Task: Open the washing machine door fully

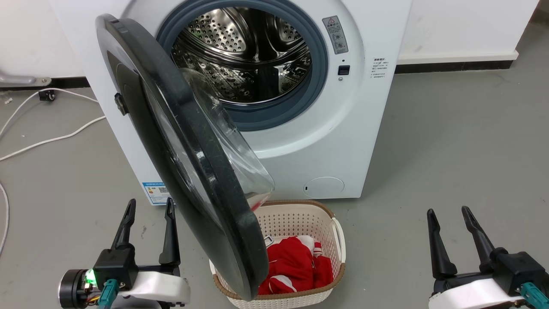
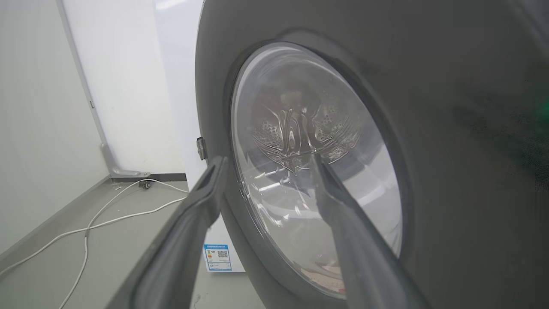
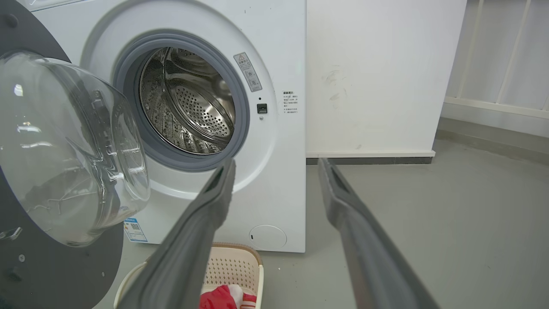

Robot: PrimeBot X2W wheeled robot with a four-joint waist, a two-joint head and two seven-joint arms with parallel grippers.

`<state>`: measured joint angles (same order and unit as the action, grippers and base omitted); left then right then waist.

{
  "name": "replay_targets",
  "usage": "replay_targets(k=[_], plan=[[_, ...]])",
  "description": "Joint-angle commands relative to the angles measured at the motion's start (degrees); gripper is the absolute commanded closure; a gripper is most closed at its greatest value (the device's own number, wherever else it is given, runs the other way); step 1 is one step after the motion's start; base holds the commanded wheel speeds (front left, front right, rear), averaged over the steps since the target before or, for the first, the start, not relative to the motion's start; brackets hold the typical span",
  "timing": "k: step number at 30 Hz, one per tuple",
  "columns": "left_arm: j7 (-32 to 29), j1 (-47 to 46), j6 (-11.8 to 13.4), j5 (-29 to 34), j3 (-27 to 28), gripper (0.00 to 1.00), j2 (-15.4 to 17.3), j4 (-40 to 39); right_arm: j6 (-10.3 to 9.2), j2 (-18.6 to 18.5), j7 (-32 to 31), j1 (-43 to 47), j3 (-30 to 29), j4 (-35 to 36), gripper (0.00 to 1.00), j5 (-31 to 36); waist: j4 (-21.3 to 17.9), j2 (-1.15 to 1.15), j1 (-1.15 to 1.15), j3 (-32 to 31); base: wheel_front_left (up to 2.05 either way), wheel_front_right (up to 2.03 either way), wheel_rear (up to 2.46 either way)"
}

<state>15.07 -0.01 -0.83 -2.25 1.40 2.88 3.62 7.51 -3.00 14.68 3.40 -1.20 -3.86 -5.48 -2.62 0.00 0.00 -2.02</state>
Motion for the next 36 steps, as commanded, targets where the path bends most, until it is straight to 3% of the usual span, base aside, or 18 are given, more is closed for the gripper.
replay_targets(k=[1, 10, 11, 12, 21, 29, 36], plan=[[0.1, 0.1, -0.1, 0.3, -0.2, 0.00, 0.0, 0.1, -0.04, 0.2, 0.3, -0.9, -0.1, -0.1, 0.00, 0.2, 0.1, 0.00, 0.00, 0.1, 0.00, 0.00, 0.00], [0.1, -0.2, -0.1, 0.1, -0.4, 0.00, 0.0, 0.3, -0.04, 0.2, 0.5, -1.2, -0.1, 0.1, 0.00, 0.5, 0.2, 0.00, 0.00, 0.3, 0.00, 0.00, 0.00], [0.1, -0.1, -0.2, 0.1, -0.4, 0.58, 0.0, 0.3, -0.04, 0.2, 0.5, -1.2, -0.1, 0.2, 0.00, 0.5, 0.1, 0.00, 0.00, 0.3, 0.00, 0.00, 0.00], [0.1, 0.0, -0.3, 0.1, -0.4, 1.00, 0.0, 0.4, -0.04, 0.2, 0.5, -1.2, 0.0, 0.2, 0.00, 0.6, 0.1, 0.00, 0.00, 0.3, 0.00, 0.00, 0.00], [0.1, -0.1, 1.3, -1.6, 0.6, 1.00, 0.0, -3.6, -0.04, 0.2, 0.5, -1.0, 0.0, 0.6, 0.00, 0.3, 0.2, 0.00, 0.00, 0.2, 0.00, 0.00, 0.00], [0.1, -4.9, 2.3, -0.2, 1.0, 1.00, 0.0, -19.5, -0.04, 0.2, 0.5, -1.2, 0.1, 0.1, 0.00, -0.4, 0.7, 0.00, 0.00, 0.4, 0.00, 0.00, 0.00], [0.1, -9.1, 1.9, 1.8, -2.6, 1.00, 0.0, -33.3, -0.04, 0.2, 0.2, -1.4, 0.3, -0.4, 0.00, -0.9, 0.4, 0.00, 0.00, 0.4, 0.00, 0.00, 0.00]])
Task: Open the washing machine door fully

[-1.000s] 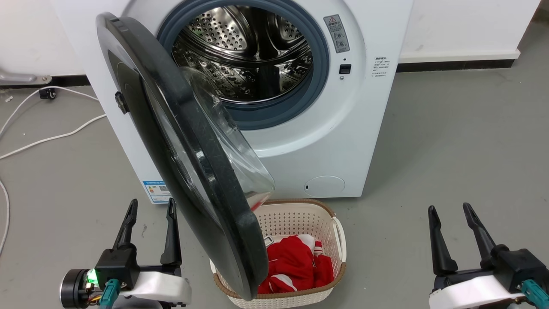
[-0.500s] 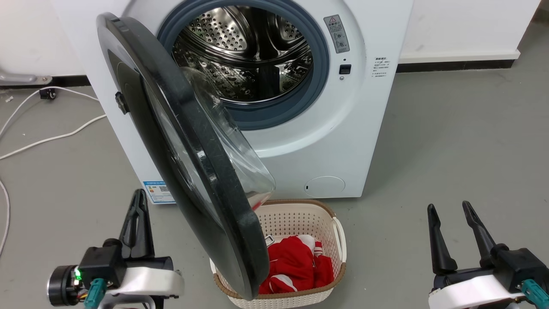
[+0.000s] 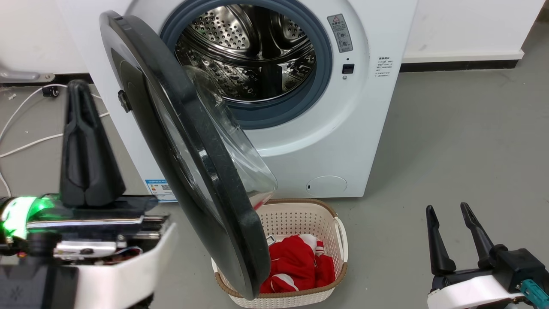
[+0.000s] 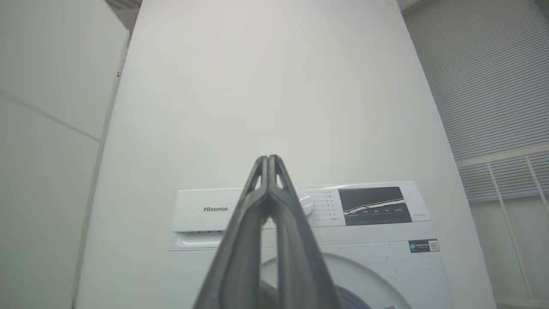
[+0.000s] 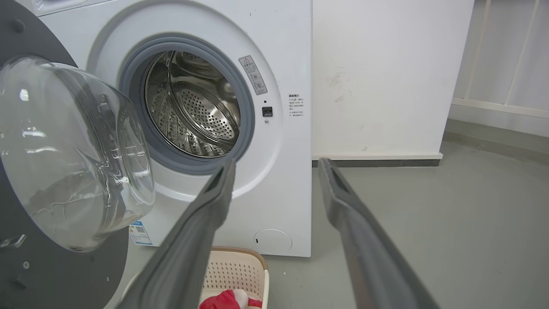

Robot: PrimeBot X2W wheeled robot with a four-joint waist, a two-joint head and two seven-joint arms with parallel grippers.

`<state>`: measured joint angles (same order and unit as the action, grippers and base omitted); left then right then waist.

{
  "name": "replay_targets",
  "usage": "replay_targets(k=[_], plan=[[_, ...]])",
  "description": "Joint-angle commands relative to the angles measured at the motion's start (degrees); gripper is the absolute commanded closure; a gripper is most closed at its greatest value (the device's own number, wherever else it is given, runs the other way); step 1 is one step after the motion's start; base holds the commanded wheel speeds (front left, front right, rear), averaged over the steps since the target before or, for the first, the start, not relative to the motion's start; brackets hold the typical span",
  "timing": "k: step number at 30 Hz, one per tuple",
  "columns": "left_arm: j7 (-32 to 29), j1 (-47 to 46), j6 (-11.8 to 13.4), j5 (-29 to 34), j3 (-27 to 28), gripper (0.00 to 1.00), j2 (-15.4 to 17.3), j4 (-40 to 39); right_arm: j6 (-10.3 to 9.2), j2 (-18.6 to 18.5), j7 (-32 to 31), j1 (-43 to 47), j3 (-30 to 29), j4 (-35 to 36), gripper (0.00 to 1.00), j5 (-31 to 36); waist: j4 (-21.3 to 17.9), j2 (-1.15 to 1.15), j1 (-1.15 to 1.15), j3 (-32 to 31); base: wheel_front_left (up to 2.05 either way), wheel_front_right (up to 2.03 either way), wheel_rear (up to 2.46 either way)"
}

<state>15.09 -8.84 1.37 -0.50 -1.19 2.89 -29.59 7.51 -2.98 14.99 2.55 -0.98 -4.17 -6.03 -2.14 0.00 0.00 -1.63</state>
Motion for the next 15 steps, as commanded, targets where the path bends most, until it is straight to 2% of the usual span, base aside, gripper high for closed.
replay_targets(k=[1, 7, 11, 15], plan=[[0.1, -0.7, -0.4, 0.2, -1.2, 1.00, 0.0, -1.2, -0.04, 0.2, -0.1, -0.6, 0.1, -0.2, 0.00, -0.3, -0.1, 0.00, 0.00, 0.0, 0.00, 0.00, 0.00], [0.1, 0.6, -3.5, -0.5, -11.9, 1.00, 0.0, 0.1, -0.04, 0.2, -0.2, -0.4, 0.2, -0.4, 0.00, -0.6, -0.6, 0.00, 0.00, -0.2, 0.00, 0.00, 0.00], [0.1, 3.4, -5.0, -1.5, -19.1, 1.00, 0.0, 6.7, -0.04, 0.2, -0.3, -0.3, 0.5, -0.6, 0.00, -1.0, -0.9, 0.00, 0.00, -0.4, 0.00, 0.00, 0.00], [-0.1, 7.2, -5.9, -2.3, -22.9, 1.00, 0.0, 14.5, -0.04, 0.2, -0.4, 0.1, 0.7, -0.7, 0.00, -1.4, -1.2, 0.00, 0.00, -0.6, 0.00, 0.00, 0.00]])
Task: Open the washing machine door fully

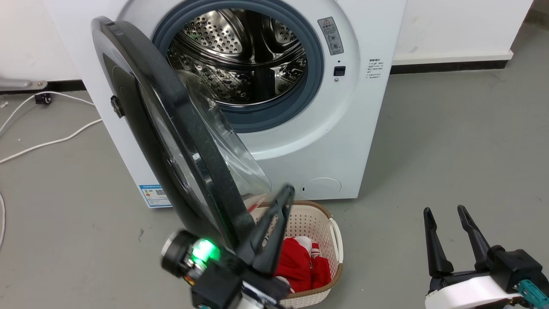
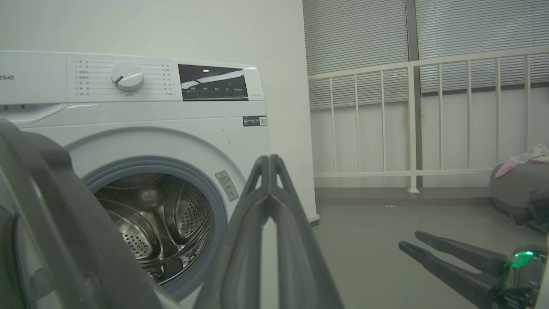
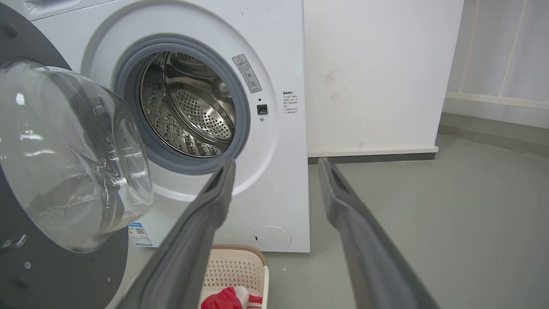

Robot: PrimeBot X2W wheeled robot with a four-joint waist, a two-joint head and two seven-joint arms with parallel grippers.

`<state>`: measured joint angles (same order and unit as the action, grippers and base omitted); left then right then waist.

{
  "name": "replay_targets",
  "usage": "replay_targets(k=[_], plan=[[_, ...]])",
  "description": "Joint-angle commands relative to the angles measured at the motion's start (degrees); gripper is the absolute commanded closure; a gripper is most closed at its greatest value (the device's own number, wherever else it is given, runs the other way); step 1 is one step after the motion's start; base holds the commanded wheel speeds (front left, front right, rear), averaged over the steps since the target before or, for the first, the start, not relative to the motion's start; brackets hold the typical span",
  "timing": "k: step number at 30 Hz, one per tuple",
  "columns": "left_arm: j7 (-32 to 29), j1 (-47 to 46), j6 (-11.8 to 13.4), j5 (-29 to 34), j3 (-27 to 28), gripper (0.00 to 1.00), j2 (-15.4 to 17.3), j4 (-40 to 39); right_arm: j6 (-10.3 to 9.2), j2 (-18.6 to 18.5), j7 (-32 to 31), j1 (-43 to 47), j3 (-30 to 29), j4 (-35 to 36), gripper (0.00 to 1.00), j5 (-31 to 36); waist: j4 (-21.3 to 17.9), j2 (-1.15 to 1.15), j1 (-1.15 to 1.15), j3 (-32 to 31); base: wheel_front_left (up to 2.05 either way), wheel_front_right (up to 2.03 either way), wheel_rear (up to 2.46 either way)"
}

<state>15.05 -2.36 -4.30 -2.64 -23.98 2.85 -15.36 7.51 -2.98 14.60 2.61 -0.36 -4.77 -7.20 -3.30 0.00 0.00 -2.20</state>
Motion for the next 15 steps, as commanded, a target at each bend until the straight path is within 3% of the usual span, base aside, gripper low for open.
replay_targets(k=[1, 5, 15], plan=[[-0.4, 1.7, -0.2, -0.4, -0.9, 1.00, 0.1, 2.1, -0.04, 0.2, 0.0, 0.2, 0.1, -0.2, 0.00, -0.3, -0.1, 0.00, 0.00, 0.0, 0.00, 0.00, 0.00], [-1.2, 4.9, -0.5, -1.6, -3.0, 1.00, 0.1, 8.1, -0.04, 0.2, 0.0, 0.6, 0.1, -0.3, 0.00, -0.8, 0.0, 0.00, 0.00, 0.0, 0.00, 0.00, 0.00], [0.0, 3.1, 3.2, -3.5, -2.2, 1.00, 0.0, 16.9, -0.04, 0.2, -0.1, -0.1, 0.8, -0.4, 0.00, -1.5, 0.8, 0.00, 0.00, 0.7, 0.00, 0.00, 0.00]])
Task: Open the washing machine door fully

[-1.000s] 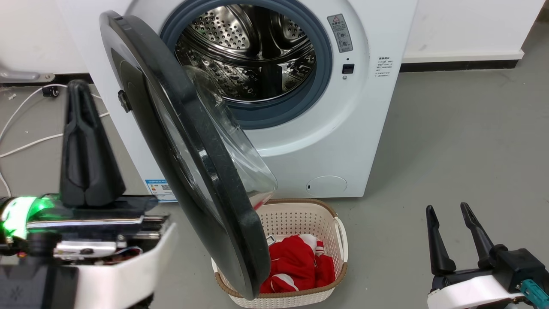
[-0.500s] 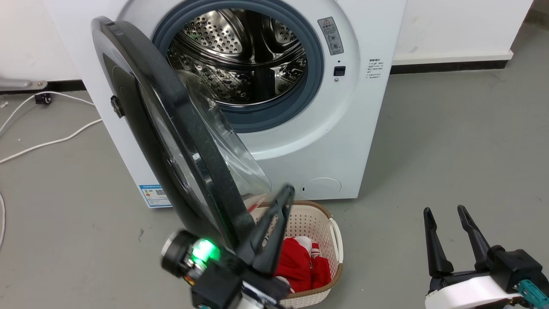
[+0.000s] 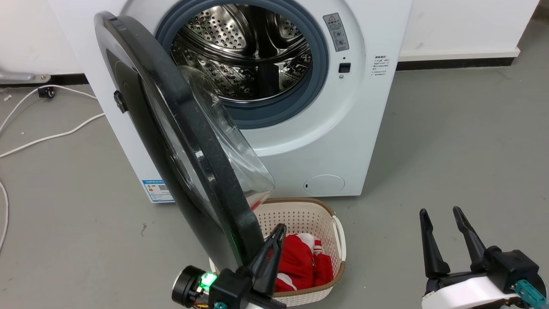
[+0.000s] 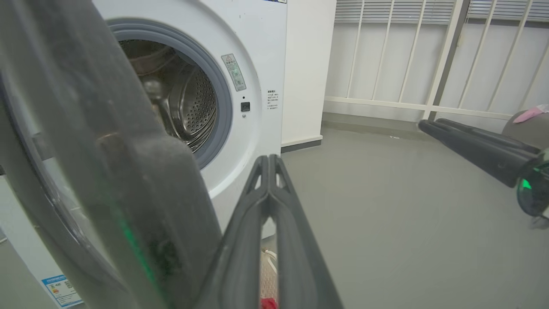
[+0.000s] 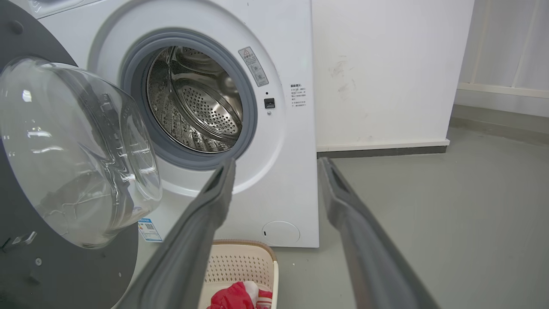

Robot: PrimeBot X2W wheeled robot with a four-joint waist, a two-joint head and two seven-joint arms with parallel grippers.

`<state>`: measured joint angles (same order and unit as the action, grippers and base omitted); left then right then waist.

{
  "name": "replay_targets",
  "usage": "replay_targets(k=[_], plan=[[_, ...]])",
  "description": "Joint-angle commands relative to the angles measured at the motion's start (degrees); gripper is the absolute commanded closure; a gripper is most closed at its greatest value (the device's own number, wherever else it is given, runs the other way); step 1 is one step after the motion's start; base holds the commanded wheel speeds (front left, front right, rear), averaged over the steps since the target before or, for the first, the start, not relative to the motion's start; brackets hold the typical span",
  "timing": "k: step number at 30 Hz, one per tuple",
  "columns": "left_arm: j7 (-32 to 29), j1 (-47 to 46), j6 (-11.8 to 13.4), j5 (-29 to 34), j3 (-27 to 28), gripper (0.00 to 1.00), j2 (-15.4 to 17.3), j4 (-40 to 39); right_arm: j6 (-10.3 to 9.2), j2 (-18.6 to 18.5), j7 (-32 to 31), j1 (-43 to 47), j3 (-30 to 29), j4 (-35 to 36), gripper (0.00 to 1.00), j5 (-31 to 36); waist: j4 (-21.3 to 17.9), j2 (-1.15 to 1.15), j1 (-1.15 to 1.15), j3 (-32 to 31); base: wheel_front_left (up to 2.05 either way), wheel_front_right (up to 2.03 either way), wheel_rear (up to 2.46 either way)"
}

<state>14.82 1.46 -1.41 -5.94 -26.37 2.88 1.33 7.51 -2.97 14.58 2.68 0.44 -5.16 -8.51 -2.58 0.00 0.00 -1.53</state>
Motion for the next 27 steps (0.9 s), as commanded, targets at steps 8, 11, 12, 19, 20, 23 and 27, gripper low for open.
replay_targets(k=[8, 11, 12, 19, 20, 23, 27], plan=[[0.4, -3.0, 2.6, -3.1, 0.9, 1.00, 0.0, 4.0, -0.04, 0.2, -0.2, -0.7, 0.7, -0.7, 0.00, -1.0, -0.2, 0.00, 0.00, 0.4, 0.00, 0.00, 0.00], [0.4, -2.9, 3.2, -4.0, 0.8, 1.00, 0.1, 5.4, -0.04, 0.2, -0.3, -0.7, 0.9, -1.0, 0.00, -1.3, -0.2, 0.00, 0.00, 0.4, 0.00, 0.00, 0.00], [0.3, -3.0, 3.5, -4.3, 0.9, 1.00, 0.1, 5.9, -0.04, 0.2, -0.3, -0.7, 0.9, -1.1, 0.00, -1.5, -0.2, 0.00, 0.00, 0.3, 0.00, 0.00, 0.00], [0.2, -3.4, 4.3, -4.2, 0.9, 1.00, 0.5, 6.0, -0.04, 0.2, -0.1, -0.8, 1.5, -1.2, 0.00, -2.0, 0.0, 0.00, 0.00, 0.2, 0.00, 0.00, 0.00], [0.3, -3.0, 4.4, -4.2, 0.9, 1.00, 0.7, 5.7, -0.04, 0.2, -0.1, -0.8, 1.6, -1.2, 0.00, -2.0, 0.1, 0.00, 0.00, 0.2, 0.00, 0.00, 0.00], [0.3, -1.5, 4.9, -3.9, 1.2, 1.00, 1.5, 4.4, -0.04, 0.2, -0.1, -0.7, 1.5, -1.3, 0.00, -2.2, 0.4, 0.00, 0.00, 0.1, 0.00, 0.00, 0.00], [0.3, 1.0, 5.9, -3.9, 1.4, 1.00, 2.2, 1.5, -0.04, 0.2, 0.1, -0.1, 1.7, -1.2, 0.00, -2.6, 1.2, 0.00, 0.00, -0.1, 0.00, 0.00, 0.00]])
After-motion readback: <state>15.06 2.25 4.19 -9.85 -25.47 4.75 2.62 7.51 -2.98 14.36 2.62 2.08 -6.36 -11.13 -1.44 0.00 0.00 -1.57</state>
